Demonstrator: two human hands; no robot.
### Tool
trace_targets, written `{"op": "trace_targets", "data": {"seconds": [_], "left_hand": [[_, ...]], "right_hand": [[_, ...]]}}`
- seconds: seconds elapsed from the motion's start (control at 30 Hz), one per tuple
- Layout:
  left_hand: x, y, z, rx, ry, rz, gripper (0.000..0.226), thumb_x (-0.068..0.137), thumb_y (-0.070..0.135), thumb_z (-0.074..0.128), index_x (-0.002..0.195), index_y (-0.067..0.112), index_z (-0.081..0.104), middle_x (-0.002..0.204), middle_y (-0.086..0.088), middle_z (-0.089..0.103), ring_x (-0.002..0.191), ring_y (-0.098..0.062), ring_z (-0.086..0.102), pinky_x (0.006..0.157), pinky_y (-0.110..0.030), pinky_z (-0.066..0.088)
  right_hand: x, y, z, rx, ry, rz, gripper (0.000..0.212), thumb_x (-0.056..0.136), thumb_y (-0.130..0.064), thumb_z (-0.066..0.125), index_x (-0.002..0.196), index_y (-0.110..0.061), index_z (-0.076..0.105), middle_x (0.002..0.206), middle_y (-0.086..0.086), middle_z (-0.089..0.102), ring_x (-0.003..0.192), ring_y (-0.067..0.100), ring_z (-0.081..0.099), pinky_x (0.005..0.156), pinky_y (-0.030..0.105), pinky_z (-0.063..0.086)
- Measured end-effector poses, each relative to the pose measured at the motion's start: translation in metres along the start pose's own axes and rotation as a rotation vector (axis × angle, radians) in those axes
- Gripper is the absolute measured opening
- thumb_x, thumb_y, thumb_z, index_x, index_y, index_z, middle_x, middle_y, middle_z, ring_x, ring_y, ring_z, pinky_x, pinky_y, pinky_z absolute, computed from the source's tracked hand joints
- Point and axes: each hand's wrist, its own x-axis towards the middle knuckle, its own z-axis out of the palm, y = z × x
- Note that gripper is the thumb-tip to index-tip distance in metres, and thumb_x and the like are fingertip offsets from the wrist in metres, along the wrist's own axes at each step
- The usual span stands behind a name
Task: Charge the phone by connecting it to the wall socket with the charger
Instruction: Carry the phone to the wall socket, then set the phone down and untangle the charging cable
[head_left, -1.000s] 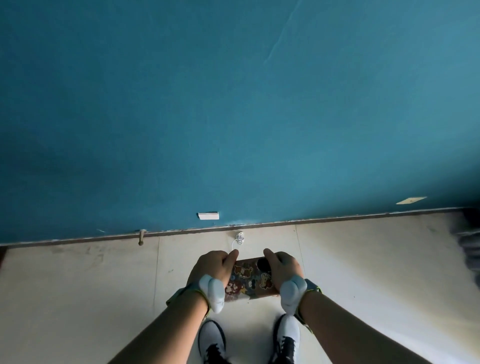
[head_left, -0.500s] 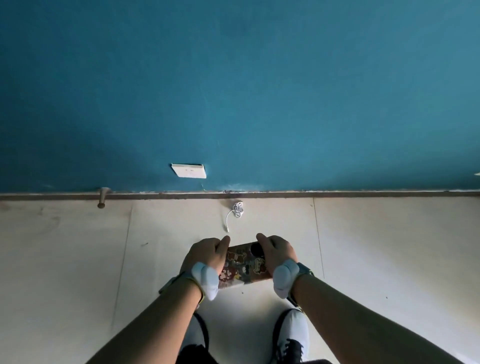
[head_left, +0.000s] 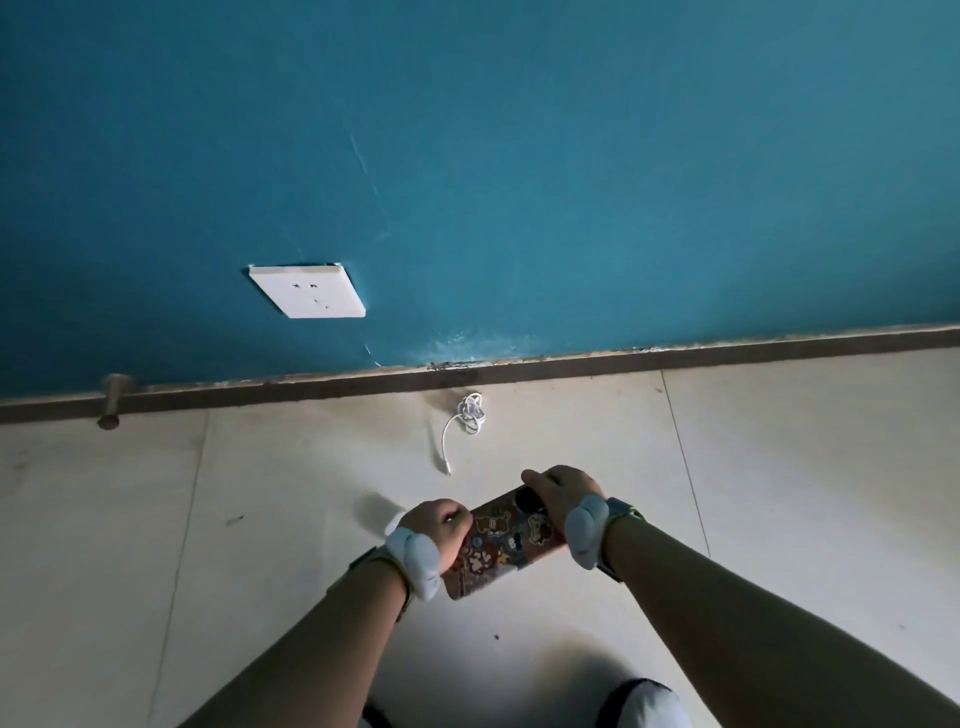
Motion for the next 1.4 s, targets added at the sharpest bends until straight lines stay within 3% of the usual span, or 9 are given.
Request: {"op": "trace_targets", "data": {"seconds": [0.17,0.33,0.5,0.6,0.7,0.8,0.93,1.1,1.4], "left_hand": [[0.041,-0.006,0.021,0.094,-0.013,-0.044,0.034,0.097,0.031,0.047,0.119,0.016,0.067,0.125,-0.003,0.067,0.112,-0.021,0.061,0.088,-0.021,0.043],[0.072,-0.011,0.03,0.161,-0.07,-0.06,0.036,0.098,0.029,0.047,0.125,0.014,0.064,0.132,-0.002,0.064,0.117,-0.02,0.06,0.095,-0.021,0.043],[0.101,-0.016,0.036,0.19,-0.05,-0.068,0.039,0.098,0.03,0.049,0.133,0.016,0.059,0.14,-0.002,0.058,0.126,-0.019,0.055,0.102,-0.022,0.04],[0.111,-0.023,0.038,0.171,-0.02,-0.08,0.038,0.098,0.031,0.048,0.132,0.019,0.06,0.141,0.001,0.057,0.127,-0.017,0.054,0.101,-0.019,0.038],[0.115,-0.03,0.041,0.148,0.04,-0.094,0.034,0.094,0.034,0.054,0.123,0.023,0.066,0.132,0.001,0.064,0.12,-0.019,0.06,0.099,-0.02,0.041],[0.117,-0.036,0.046,0.114,0.081,-0.144,0.03,0.086,0.033,0.065,0.114,0.024,0.07,0.121,-0.002,0.07,0.11,-0.023,0.065,0.097,-0.028,0.05],[0.121,-0.035,0.049,0.098,0.106,-0.174,0.034,0.084,0.034,0.07,0.117,0.025,0.069,0.123,-0.002,0.069,0.112,-0.023,0.065,0.098,-0.03,0.049],[0.122,-0.035,0.052,0.091,0.135,-0.22,0.032,0.084,0.034,0.07,0.115,0.028,0.071,0.125,-0.004,0.066,0.113,-0.025,0.064,0.099,-0.03,0.049],[0.121,-0.036,0.056,0.096,0.146,-0.248,0.032,0.08,0.033,0.074,0.111,0.027,0.071,0.123,-0.009,0.063,0.113,-0.03,0.062,0.098,-0.037,0.05]], "right_hand": [[0.036,0.022,0.02,-0.004,0.02,0.032,0.04,0.089,-0.05,0.058,0.105,-0.013,0.064,0.095,0.005,0.063,0.083,0.023,0.056,0.07,0.026,0.04],[0.061,0.035,0.03,0.086,0.046,0.158,0.04,0.086,-0.035,0.063,0.113,-0.006,0.058,0.099,0.01,0.062,0.084,0.027,0.058,0.065,0.026,0.044],[0.084,0.04,0.039,0.157,0.078,0.197,0.021,0.084,-0.028,0.065,0.072,-0.013,0.056,0.087,0.014,0.066,0.082,0.032,0.064,0.083,0.043,0.057],[0.091,0.04,0.044,0.047,0.106,0.21,0.026,0.083,-0.036,0.065,0.068,-0.019,0.053,0.07,0.001,0.059,0.067,0.02,0.057,0.063,0.028,0.052],[0.093,0.044,0.046,0.003,0.092,0.205,0.024,0.082,-0.04,0.063,0.075,-0.017,0.061,0.064,-0.003,0.056,0.059,0.016,0.052,0.049,0.02,0.038],[0.094,0.053,0.05,0.0,0.097,0.211,0.033,0.079,-0.042,0.066,0.087,-0.011,0.069,0.069,0.001,0.062,0.058,0.017,0.054,0.047,0.019,0.036],[0.094,0.055,0.054,0.033,0.129,0.235,0.037,0.076,-0.043,0.065,0.094,-0.011,0.066,0.074,0.002,0.063,0.058,0.015,0.054,0.046,0.019,0.032],[0.093,0.051,0.057,-0.002,0.141,0.285,0.037,0.079,-0.038,0.064,0.103,-0.009,0.06,0.084,0.006,0.061,0.073,0.026,0.057,0.062,0.026,0.04],[0.089,0.049,0.062,-0.023,0.181,0.288,0.035,0.084,-0.029,0.061,0.11,-0.006,0.054,0.096,0.01,0.059,0.081,0.028,0.054,0.069,0.029,0.043]]}}
